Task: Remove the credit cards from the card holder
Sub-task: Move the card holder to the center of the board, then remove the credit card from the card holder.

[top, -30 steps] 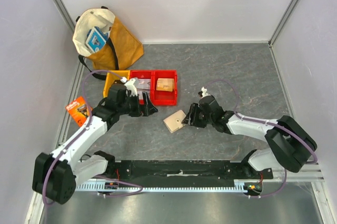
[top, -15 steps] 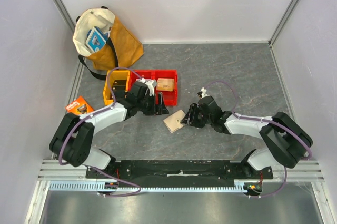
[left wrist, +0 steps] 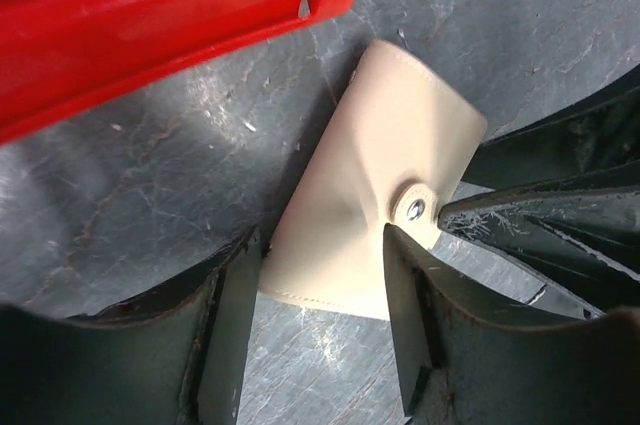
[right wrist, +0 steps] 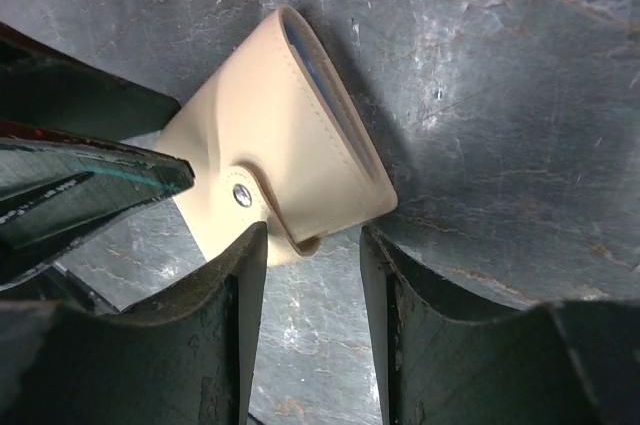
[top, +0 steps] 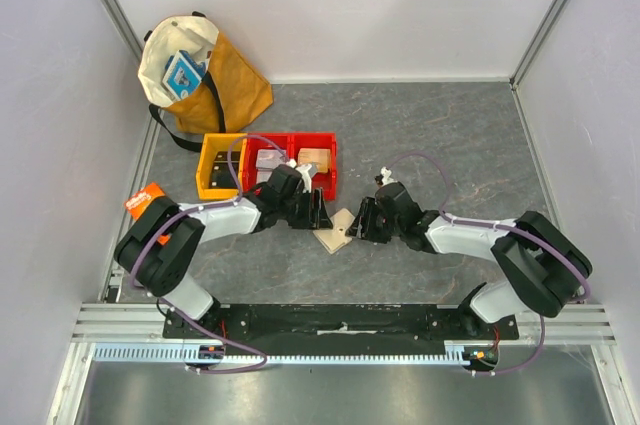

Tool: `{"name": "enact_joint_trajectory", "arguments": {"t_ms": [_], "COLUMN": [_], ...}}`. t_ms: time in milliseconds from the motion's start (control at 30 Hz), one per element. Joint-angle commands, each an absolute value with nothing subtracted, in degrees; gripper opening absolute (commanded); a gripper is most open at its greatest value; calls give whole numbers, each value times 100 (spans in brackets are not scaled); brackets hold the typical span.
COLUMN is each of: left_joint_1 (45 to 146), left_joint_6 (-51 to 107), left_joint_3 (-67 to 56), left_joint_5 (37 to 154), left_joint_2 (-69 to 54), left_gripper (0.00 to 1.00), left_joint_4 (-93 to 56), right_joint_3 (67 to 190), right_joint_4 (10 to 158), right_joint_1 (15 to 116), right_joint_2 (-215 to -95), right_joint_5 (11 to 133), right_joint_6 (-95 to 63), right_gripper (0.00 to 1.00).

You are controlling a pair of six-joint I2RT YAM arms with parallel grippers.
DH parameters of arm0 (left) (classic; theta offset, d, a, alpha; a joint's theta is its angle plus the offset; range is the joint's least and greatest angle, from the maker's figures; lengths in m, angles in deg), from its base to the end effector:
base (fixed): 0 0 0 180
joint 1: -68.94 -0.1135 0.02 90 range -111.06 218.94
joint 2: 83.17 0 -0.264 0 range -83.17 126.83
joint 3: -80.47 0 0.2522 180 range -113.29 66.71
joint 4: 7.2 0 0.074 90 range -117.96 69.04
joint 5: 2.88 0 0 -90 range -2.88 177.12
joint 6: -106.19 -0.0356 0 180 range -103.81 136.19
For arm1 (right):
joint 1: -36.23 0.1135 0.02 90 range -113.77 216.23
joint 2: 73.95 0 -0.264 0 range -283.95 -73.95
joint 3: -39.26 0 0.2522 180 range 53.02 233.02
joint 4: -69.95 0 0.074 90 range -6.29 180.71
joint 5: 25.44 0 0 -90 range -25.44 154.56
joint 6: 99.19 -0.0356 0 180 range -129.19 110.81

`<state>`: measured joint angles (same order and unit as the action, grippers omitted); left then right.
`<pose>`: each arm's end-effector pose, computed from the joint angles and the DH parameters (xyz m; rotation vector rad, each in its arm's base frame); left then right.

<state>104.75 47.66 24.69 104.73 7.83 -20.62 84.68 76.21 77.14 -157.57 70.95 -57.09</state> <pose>0.2386 -0.1854 0.1510 0.2474 2.5615 -0.8685 0.1991 0.1778 0.1433 0.0947 2.5184 0.8405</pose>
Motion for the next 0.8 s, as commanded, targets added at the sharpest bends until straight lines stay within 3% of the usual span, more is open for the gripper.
{"name": "enact_joint_trajectory", "arguments": {"t_ms": [0,200,367,600,767], "left_joint_1": [10681,11217,11876,11956,11904], "left_joint_6": [5529,6619,7199,7623,7420], "left_joint_3": [2926,3770,3990,4334,3974], "left_joint_5": [10251,9706,9109,7843,7587], "left_joint_2": [473,-204,-653,-1391,-1147], "left_gripper": [54,53,58,65,63], "left_joint_4": [-1464,-972,-866,-1023,-1261], "right_joint_3": [8808,9230,9766,10259,10566], "right_joint_4": [7879,8081,8731,9724,10155], "right_joint_1": [7666,7657,7657,7692,7903], "right_joint_2": [-15885,-16148,-16342,-15974,-15964], "right_joint_5": [6992,7343,7449,6984,6370], "right_joint_6": [-5279,-4699,-4093,-3564,-3538], "right_gripper": [49,49,52,64,75]}}
